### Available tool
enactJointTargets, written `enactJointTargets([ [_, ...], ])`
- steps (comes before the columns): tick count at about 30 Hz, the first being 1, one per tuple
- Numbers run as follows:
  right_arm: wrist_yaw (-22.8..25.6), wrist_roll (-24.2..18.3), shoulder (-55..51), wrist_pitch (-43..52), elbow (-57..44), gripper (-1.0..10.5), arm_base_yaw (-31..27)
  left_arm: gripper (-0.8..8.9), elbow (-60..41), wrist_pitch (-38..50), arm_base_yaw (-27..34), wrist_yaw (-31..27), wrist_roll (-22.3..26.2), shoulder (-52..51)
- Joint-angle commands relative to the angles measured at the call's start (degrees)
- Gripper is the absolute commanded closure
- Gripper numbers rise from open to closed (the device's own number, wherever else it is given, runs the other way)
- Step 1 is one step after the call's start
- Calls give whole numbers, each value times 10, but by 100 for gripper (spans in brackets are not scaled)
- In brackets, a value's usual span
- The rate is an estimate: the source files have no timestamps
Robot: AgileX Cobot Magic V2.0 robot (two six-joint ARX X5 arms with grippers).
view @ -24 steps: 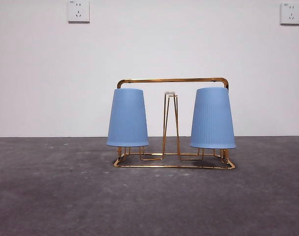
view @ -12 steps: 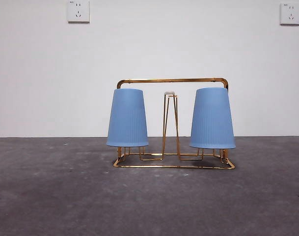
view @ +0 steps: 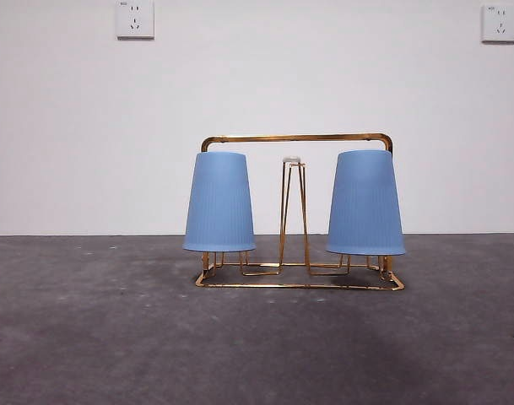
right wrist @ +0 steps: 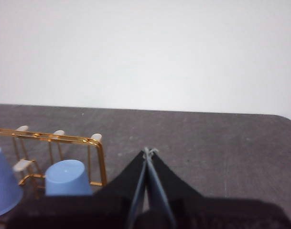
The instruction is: Pick up cup 1,put cup 1 in the cup rack,pick up cup 2,put cup 2 in the cup rack
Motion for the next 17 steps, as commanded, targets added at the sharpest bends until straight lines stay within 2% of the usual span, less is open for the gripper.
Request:
enactJointTargets([
  [1,3,-2,-30,60,-82,946,-1,817,-6,3,1,0,-2,0],
  [7,16,-2,-90,115,-197,946,-4,817,-6,3,1,0,-2,0],
  [17,23,-2,-169,114,-287,946,-38,817,-6,3,1,0,-2,0],
])
